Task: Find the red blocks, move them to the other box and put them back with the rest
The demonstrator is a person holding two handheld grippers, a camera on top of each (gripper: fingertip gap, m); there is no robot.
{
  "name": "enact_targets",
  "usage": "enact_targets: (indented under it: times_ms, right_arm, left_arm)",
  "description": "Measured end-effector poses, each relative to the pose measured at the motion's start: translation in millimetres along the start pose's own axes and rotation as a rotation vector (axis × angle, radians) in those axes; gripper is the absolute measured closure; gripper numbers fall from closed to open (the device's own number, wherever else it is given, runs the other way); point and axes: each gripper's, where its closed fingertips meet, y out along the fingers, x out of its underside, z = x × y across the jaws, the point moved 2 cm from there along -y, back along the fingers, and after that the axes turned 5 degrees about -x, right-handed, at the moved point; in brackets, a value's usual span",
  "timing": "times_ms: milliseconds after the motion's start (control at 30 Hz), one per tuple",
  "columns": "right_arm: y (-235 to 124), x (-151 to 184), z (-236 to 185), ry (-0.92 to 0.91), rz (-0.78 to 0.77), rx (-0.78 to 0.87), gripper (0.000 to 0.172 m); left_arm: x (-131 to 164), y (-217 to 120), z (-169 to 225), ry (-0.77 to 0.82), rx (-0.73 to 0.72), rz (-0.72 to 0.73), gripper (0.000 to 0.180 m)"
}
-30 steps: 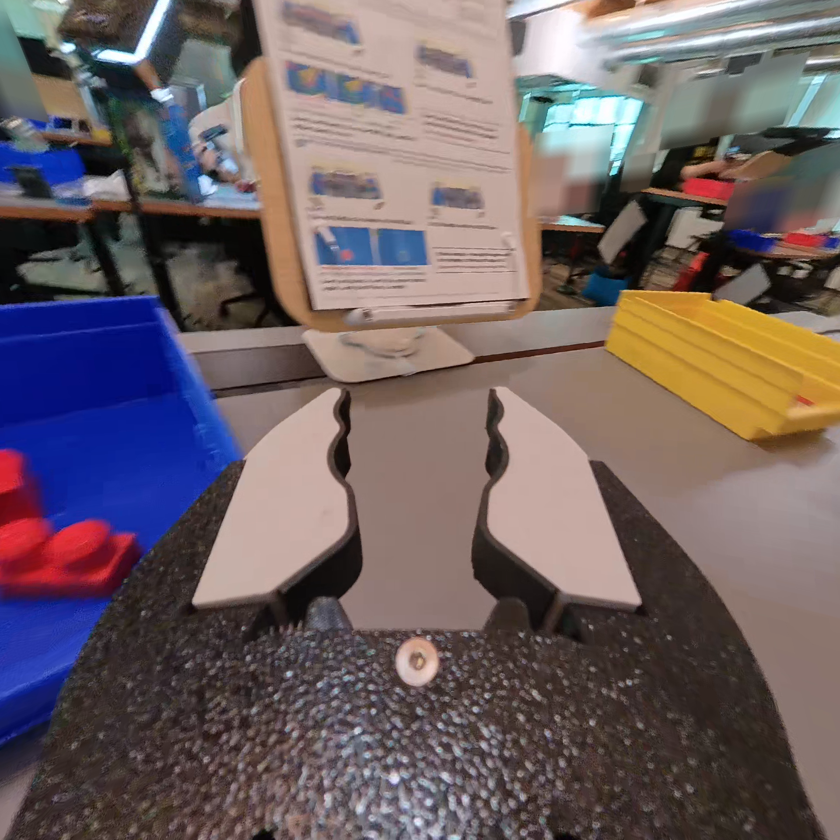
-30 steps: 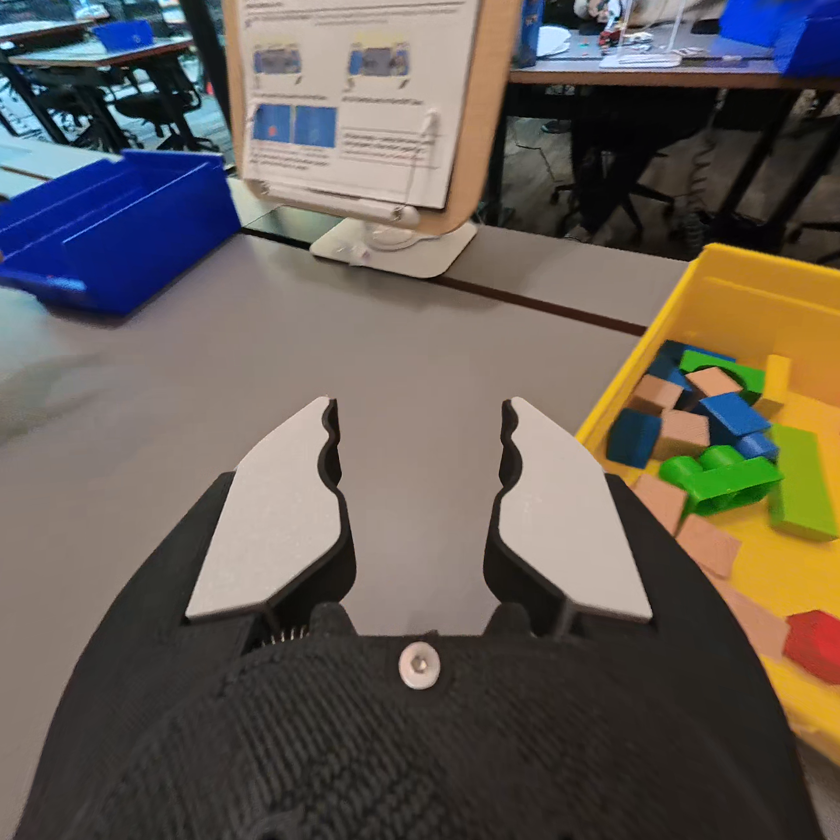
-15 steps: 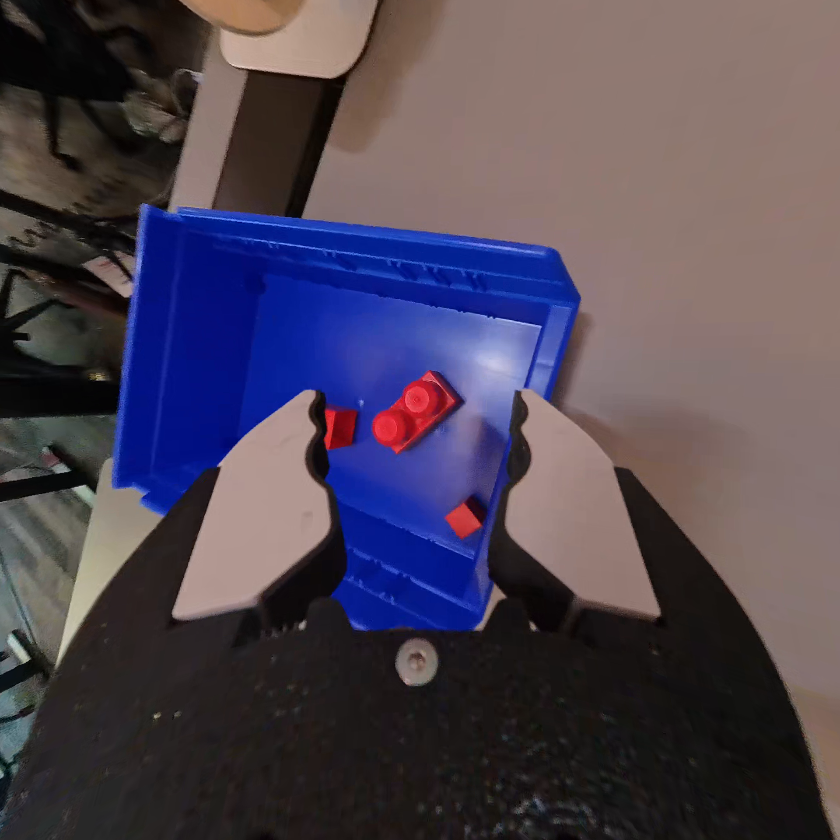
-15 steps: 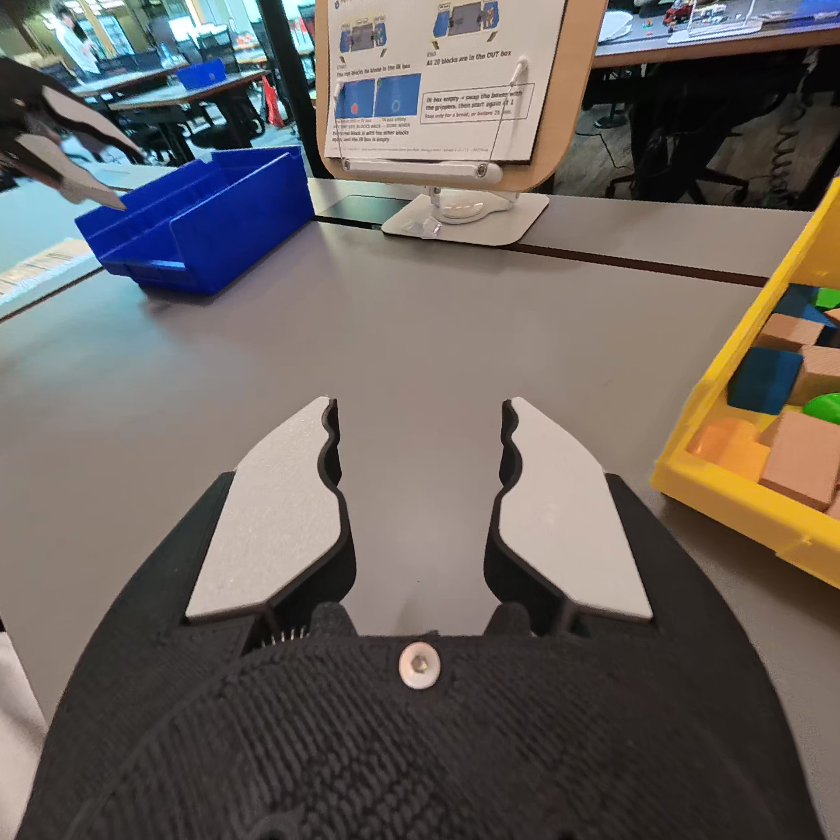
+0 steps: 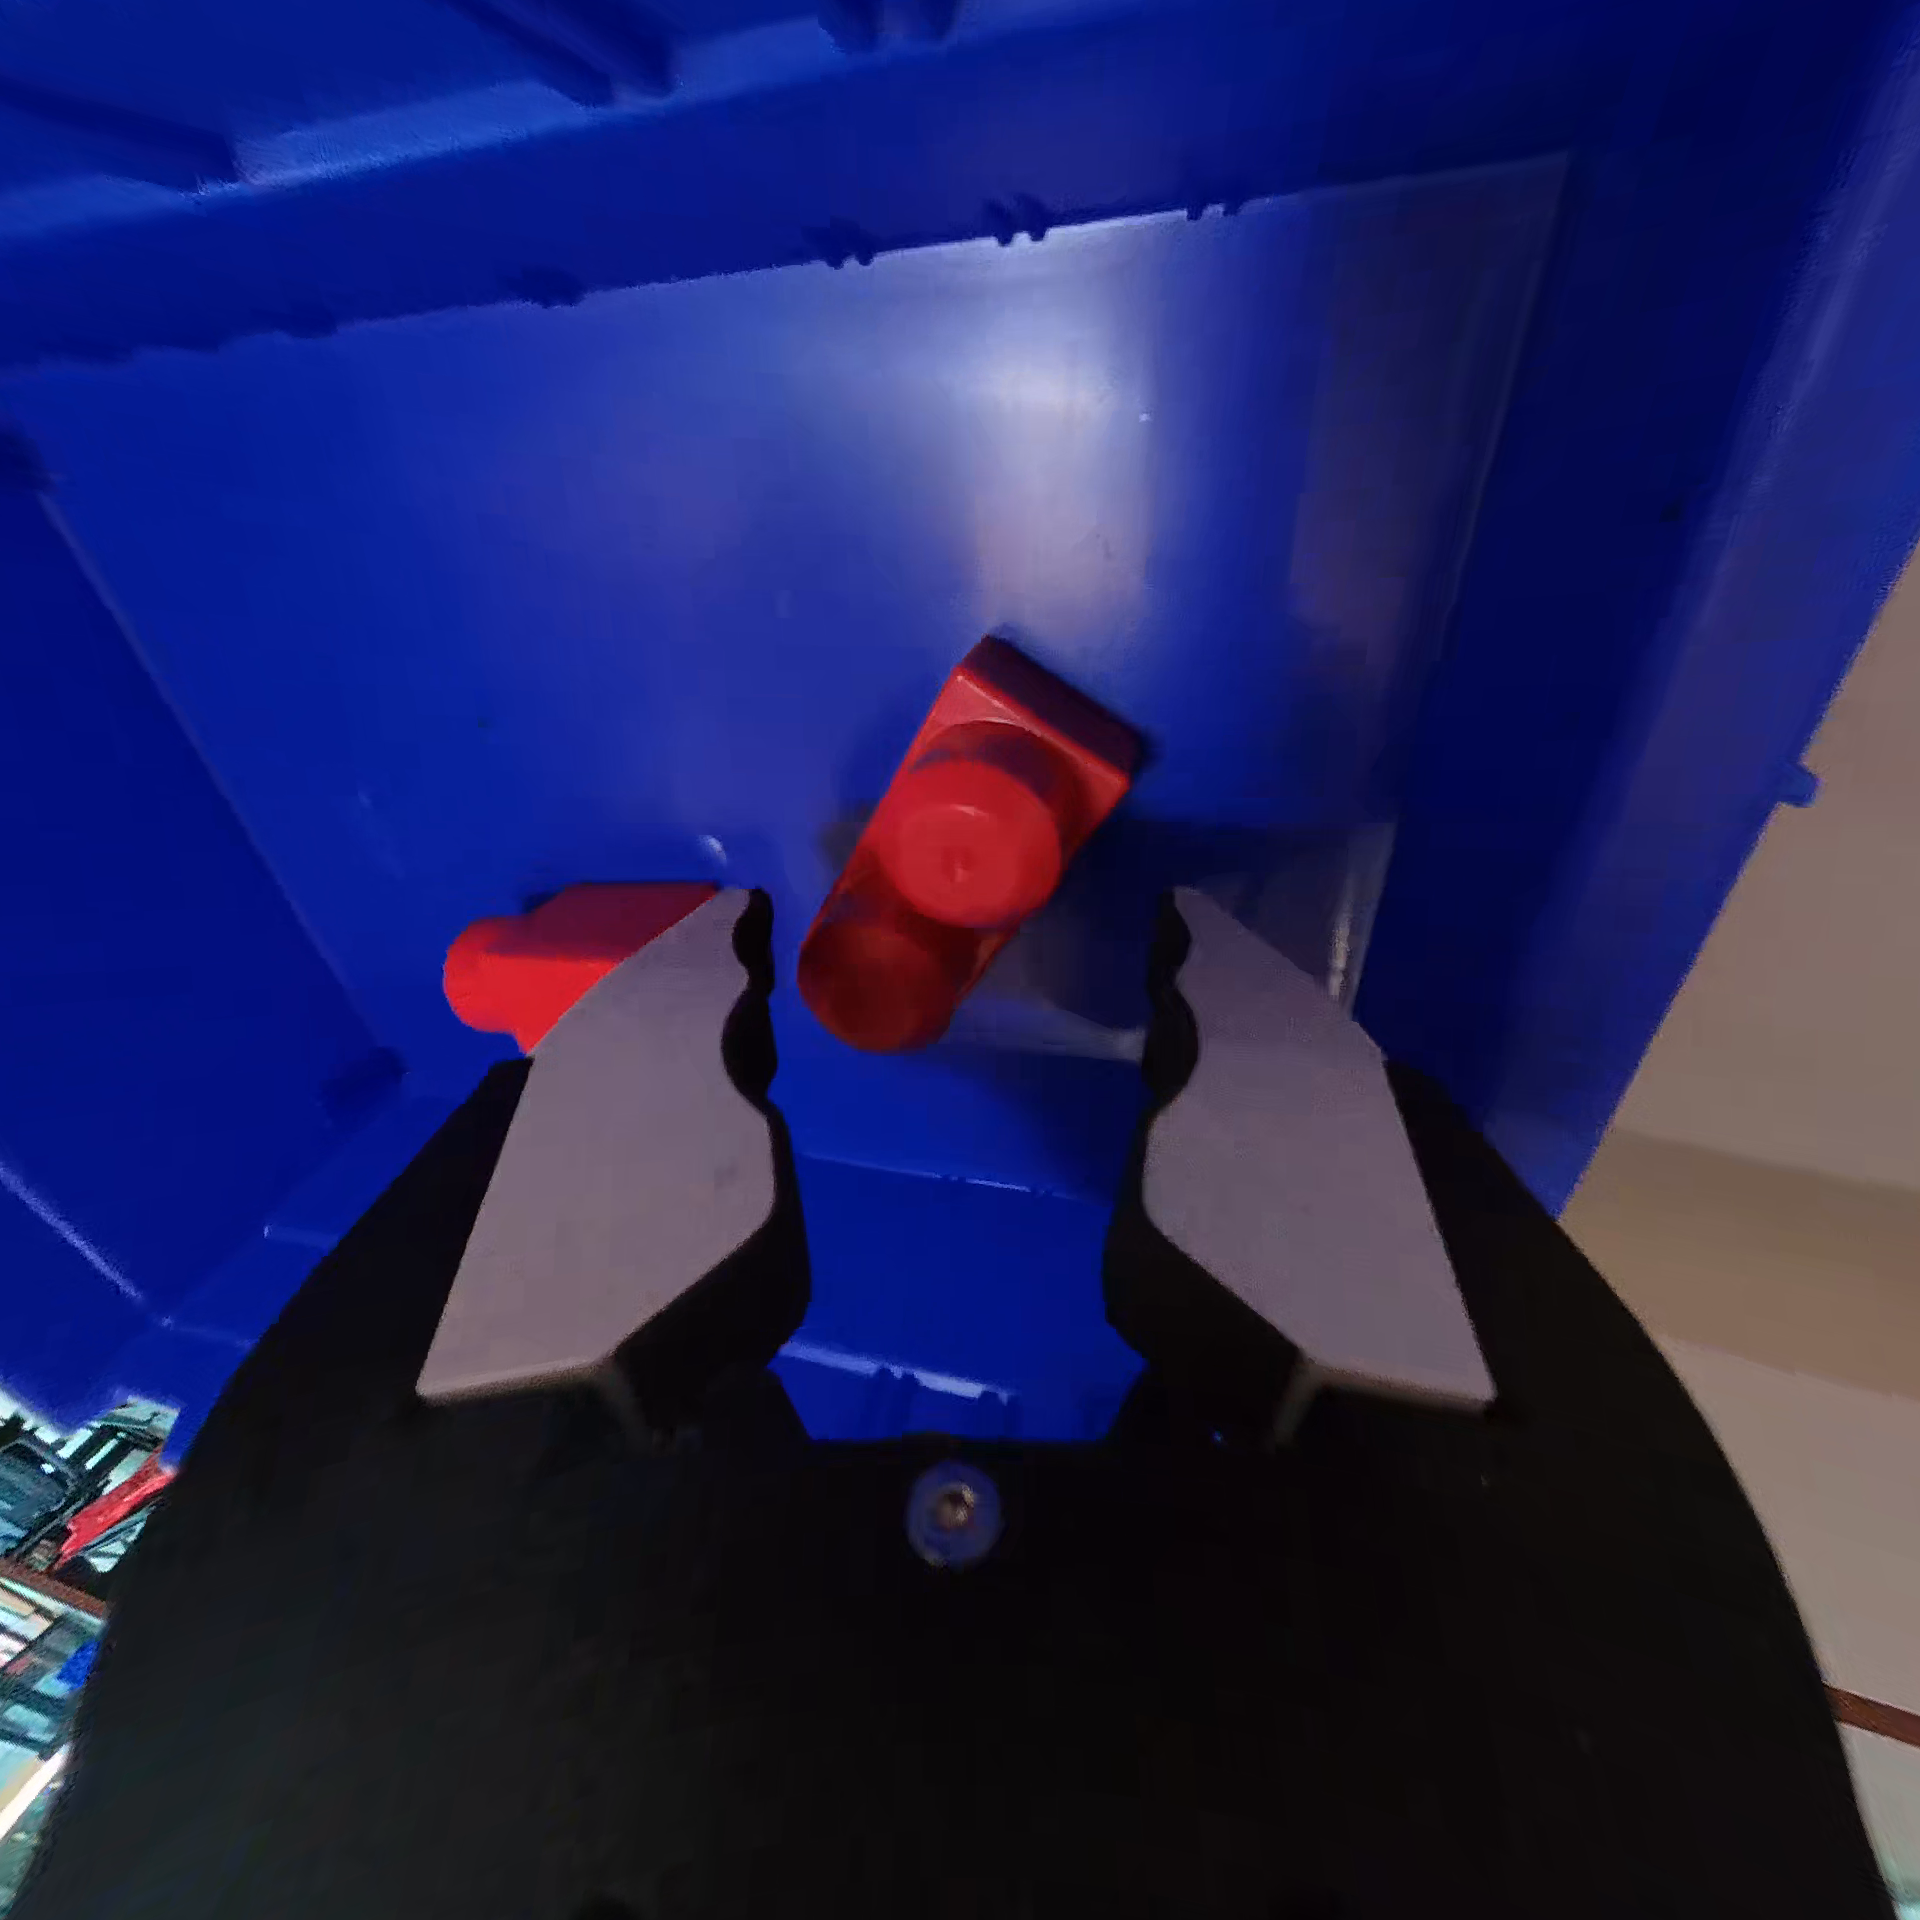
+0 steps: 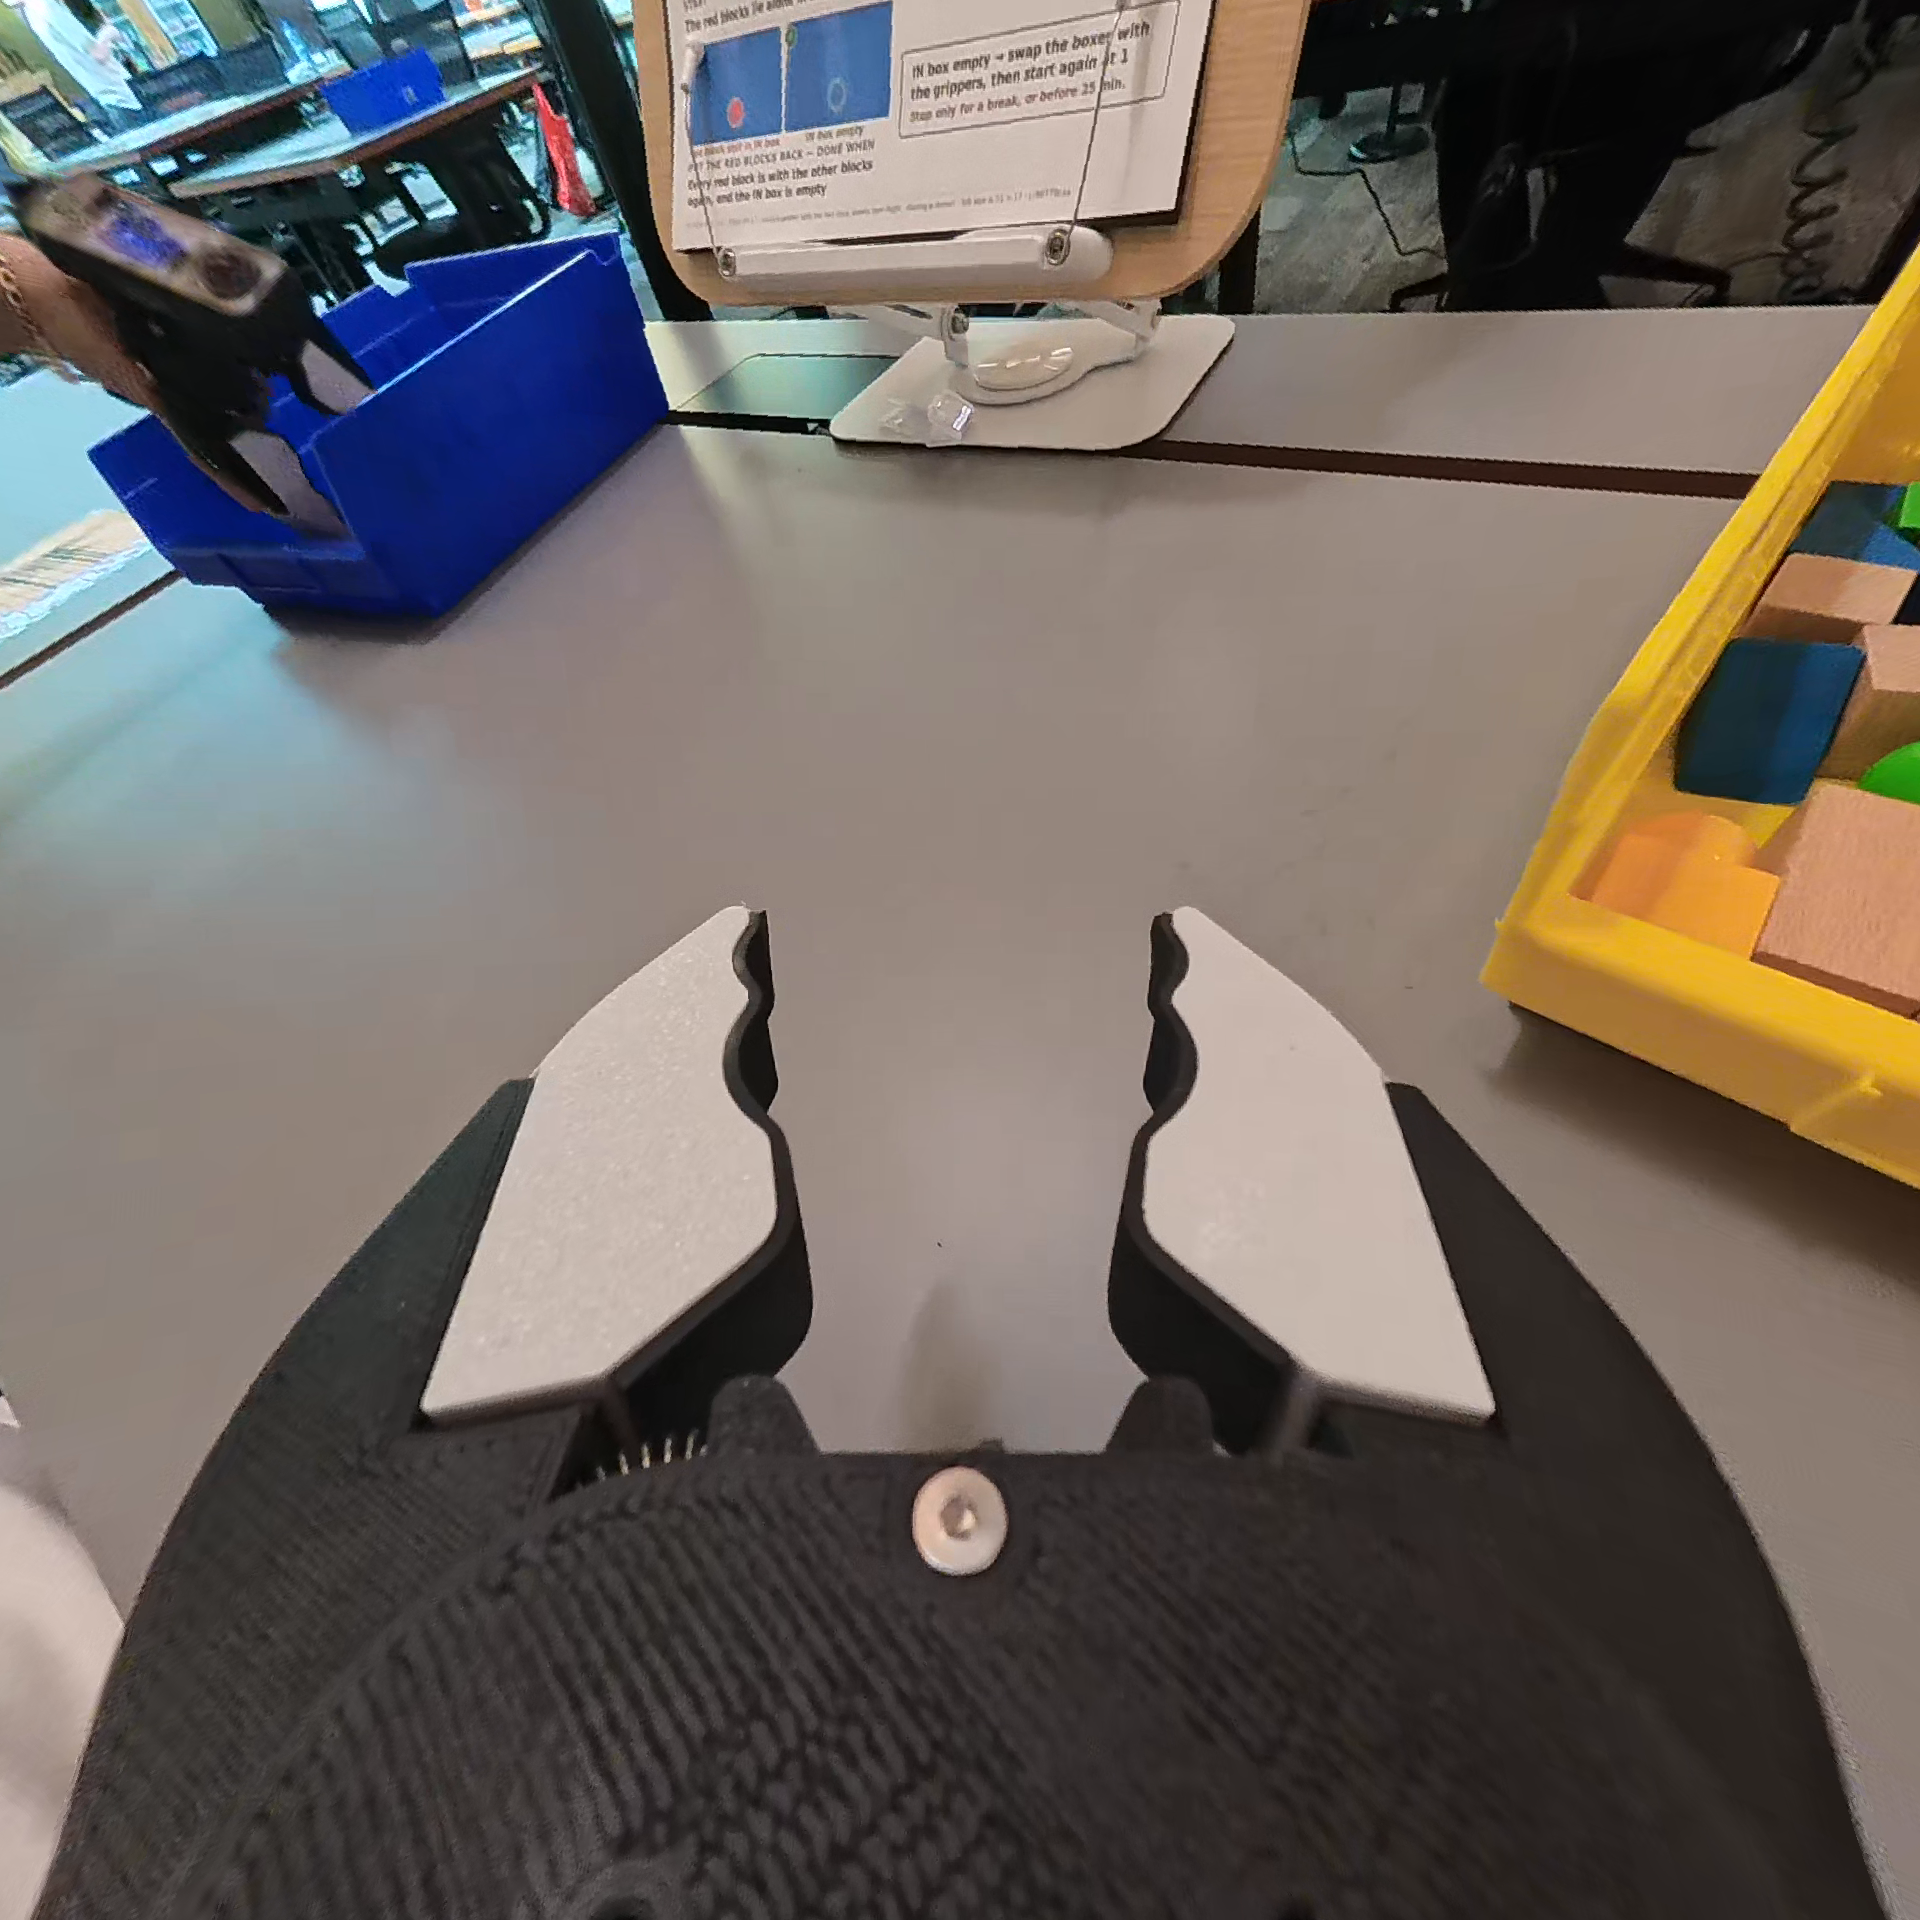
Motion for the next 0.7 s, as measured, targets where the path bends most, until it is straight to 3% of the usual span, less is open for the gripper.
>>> enact_targets:
  times_ms: [167,400,567,700]
  right_arm:
    - [6.8,-1.6,-3.0,-0.031,-0.023,-0.003,0.101]
    - [20.9,-8.7,-14.2,-0.072,-0.010,-0.028,0.104]
    - [40.9,-17.8,-43.5,-0.235,-0.032,-0.098,0.106]
    - [63.5,-43.8,-85.5,-0.450,0.003,-0.172,0.097]
  left_arm:
    - [-1.5,7.0,-2.4,0.014,0.015,-0.028,0.139]
    - [0.7,-0.8,3.1,-0.096,0.035,-0.084,0.144]
    - [-12.8,-70.7,-0.2,-0.198,-0.011,-0.048,0.145]
    - [-62.6,-141.5,22.6,-0.179,0.011,0.019,0.145]
